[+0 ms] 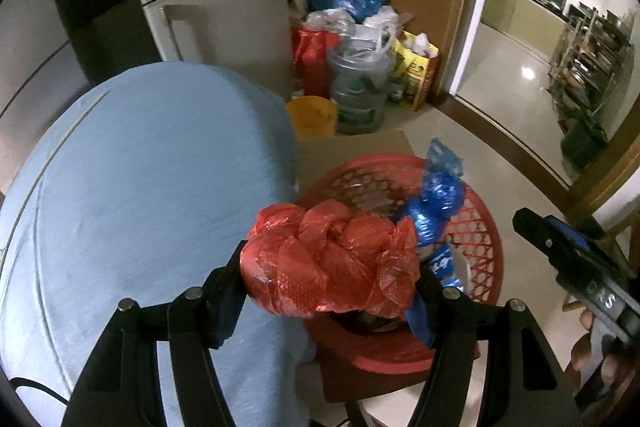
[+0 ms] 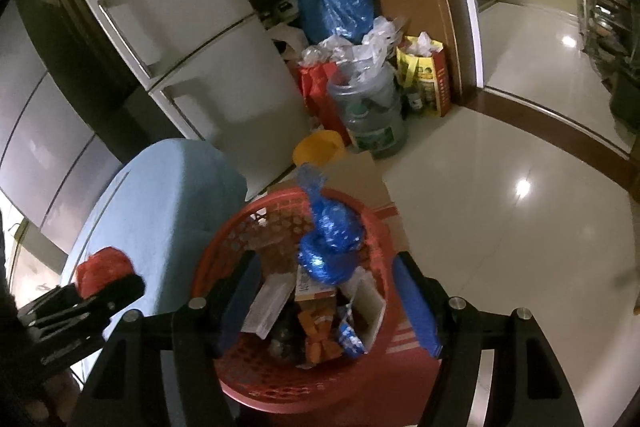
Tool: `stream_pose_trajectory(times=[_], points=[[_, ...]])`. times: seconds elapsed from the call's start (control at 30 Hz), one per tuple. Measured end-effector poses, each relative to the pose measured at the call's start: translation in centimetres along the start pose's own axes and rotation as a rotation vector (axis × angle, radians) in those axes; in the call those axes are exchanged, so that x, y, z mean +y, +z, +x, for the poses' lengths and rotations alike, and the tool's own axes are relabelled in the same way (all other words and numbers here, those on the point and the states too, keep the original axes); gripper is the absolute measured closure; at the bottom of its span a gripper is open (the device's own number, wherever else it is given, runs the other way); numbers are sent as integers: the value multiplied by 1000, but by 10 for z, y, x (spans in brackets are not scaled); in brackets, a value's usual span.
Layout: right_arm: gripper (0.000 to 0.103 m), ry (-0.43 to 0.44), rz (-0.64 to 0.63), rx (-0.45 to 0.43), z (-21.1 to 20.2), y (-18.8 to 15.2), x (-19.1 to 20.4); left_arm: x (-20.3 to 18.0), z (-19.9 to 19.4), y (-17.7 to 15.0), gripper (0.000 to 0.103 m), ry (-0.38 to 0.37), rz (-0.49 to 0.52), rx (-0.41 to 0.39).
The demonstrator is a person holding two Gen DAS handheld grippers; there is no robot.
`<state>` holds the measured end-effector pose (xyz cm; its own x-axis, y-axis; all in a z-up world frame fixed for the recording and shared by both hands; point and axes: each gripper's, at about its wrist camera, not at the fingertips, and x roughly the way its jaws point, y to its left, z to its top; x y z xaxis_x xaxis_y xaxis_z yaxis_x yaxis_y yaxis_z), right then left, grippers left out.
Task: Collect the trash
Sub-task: 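Open the left tool to drop the red bag while the right tool drops the orange wrapper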
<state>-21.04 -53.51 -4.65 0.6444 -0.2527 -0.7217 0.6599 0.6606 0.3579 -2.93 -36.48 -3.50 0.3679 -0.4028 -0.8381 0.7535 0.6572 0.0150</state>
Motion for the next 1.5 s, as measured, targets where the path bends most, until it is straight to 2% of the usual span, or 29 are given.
stream_pose_trajectory(times=[0.17,0.27,0.37,0.47,0.57,0.73,0.8,0.97,1.13,1.5], points=[[31,0,7,-10,-5,3,-7,-13,20,6,34,-35,2,51],[31,2,7,-12,-7,2,-9,-16,27,6,33,-31,8,67],[31,2,6,-12,-7,2,-9,-17,37,7,31,-67,0,96],[31,4,3,-13,-8,3,-8,-18,43,8,30,-65,6,114],[31,4,-5,-17,-10,4,-6,-16,44,8,29,-66,-2,118],[31,1,-16,-26,-14,5,1,-11,40,7,21,-72,-21,107],[31,1,-19,-24,-14,5,3,-11,39,7,16,-92,-23,111],[31,-4,-18,-40,-23,5,5,-7,36,11,15,-177,-45,120],[31,-10,-27,-44,-28,4,9,2,18,10,15,-155,-58,64],[30,-22,-122,-5,-17,-30,56,42,-22,-19,15,4,-96,-32]])
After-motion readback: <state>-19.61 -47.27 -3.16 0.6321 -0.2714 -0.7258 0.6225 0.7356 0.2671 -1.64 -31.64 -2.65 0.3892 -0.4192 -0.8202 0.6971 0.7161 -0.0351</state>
